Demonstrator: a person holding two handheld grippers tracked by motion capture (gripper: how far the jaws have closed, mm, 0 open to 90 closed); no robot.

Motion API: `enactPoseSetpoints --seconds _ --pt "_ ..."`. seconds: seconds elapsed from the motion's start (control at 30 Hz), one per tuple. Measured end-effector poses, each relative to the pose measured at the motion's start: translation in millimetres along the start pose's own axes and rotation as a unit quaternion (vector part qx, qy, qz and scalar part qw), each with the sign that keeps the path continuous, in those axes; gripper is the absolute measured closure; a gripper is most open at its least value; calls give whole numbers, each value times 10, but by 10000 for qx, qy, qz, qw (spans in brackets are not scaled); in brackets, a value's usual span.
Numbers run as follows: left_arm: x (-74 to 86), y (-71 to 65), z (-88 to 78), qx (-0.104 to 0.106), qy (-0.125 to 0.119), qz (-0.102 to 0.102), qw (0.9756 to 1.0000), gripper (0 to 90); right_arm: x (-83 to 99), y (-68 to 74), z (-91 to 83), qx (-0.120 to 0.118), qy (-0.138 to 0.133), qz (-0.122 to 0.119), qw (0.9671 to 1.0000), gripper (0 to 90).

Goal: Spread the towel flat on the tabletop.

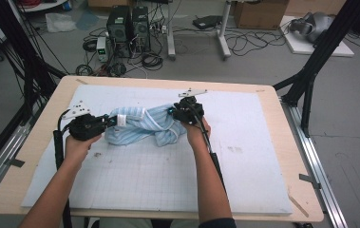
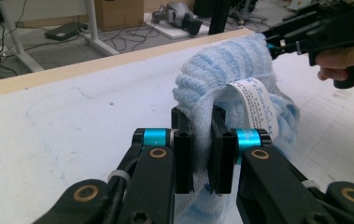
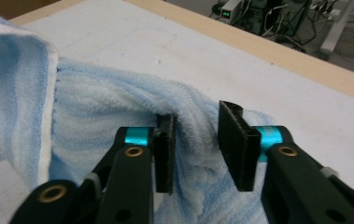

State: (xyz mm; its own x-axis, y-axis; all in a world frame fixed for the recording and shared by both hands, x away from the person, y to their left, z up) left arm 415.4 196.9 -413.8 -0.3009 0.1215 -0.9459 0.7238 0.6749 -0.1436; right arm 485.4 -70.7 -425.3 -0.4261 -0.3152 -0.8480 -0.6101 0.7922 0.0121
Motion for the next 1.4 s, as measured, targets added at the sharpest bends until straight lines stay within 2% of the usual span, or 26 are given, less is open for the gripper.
enactPoseSetpoints --seconds 0.07,0.13,0.27,0.4,0.7,0.8,0.97,1.03,1.1,1.17,1.4 --pt "3 14 -7 -38 24 38 10000 822 -10 -21 -74 -15 -73 71 9999 610" --pt "13 26 -9 -92 68 30 9999 822 -2 -59 -152 68 -96 11 9999 580" --pt "20 41 -12 -178 115 70 9998 822 19 -167 -340 178 -201 72 9996 531" --pt "27 48 -12 -203 150 84 9996 822 69 -288 -541 247 -377 157 9989 523" --pt "28 26 -6 -151 156 107 9997 822 334 -322 -824 74 -511 165 9985 496" --pt "35 36 -11 -192 193 113 9996 822 402 -360 -896 136 -524 120 9985 495" --pt "57 83 -20 -301 240 25 9993 822 528 -452 -1007 215 -517 265 9981 499" --pt "54 84 -25 -299 233 33 9993 822 586 -437 -1025 182 -497 245 9983 499" --pt "50 84 -29 -295 214 35 9993 822 640 -399 -1025 130 -359 193 9991 478" --pt "51 94 -43 -314 231 43 9992 822 666 -374 -1037 128 -433 138 9989 480" --pt "51 115 -70 -332 196 6 9993 822 761 -488 -1083 264 -431 358 9981 474"
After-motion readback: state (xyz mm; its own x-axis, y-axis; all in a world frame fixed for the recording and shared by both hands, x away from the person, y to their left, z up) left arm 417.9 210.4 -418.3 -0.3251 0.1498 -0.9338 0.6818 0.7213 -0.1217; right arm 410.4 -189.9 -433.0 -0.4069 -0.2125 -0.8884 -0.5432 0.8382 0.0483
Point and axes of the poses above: each handheld gripper's, and its own axes: z roughly forward along the jaws, x roughly out of its underside, y roughly to its left, the point moved 7 cm from there along z, roughly forward along the jaws, and after that the axes turned 4 degrees about x, right-handed, at the moved point
